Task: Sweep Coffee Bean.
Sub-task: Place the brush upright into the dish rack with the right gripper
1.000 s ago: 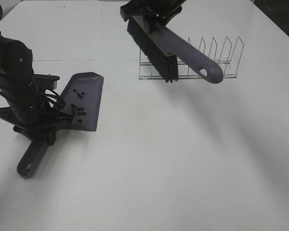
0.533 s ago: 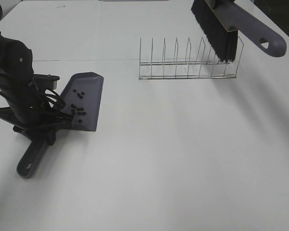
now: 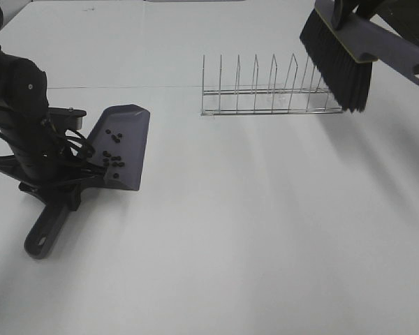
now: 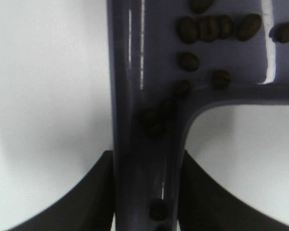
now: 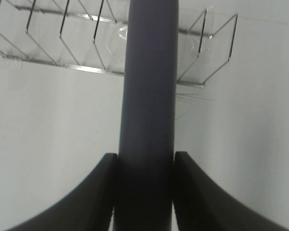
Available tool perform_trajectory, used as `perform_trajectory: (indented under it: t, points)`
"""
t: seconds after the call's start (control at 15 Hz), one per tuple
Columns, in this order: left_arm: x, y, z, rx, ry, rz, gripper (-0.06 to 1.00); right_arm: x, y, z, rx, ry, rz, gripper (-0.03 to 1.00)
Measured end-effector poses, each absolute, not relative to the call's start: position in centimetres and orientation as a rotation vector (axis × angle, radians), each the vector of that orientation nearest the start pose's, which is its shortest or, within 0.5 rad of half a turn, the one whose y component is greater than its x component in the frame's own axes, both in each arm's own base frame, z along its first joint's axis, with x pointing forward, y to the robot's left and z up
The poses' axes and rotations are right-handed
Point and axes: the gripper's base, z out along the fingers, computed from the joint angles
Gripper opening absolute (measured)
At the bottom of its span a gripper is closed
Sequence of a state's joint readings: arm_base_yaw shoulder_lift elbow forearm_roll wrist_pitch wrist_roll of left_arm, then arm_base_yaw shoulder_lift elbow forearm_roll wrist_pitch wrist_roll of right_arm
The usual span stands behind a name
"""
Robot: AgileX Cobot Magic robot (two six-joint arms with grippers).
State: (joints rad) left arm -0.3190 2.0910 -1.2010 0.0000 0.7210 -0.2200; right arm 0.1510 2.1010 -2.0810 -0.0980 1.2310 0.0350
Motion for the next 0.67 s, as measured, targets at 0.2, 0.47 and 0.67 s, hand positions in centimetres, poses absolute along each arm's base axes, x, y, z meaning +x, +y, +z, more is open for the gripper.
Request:
perform_trajectory:
  t: [0.2, 0.47, 0.67]
  points:
    - [35.0, -11.5, 9.3, 0.153, 3.092, -0.019, 0.32, 43.9, 5.7, 27.8, -0.172, 2.838, -0.124, 0.27]
    - [35.0, -11.5, 9.3, 0.153, 3.092, -0.019, 0.32, 42.8, 5.5, 24.1, -0.169, 2.944, -0.141, 0.27]
    - [35.0, -11.5, 9.3, 0.153, 3.092, -0.019, 0.32, 43.8, 5.6, 22.9, -0.177, 2.889, -0.135, 0.27]
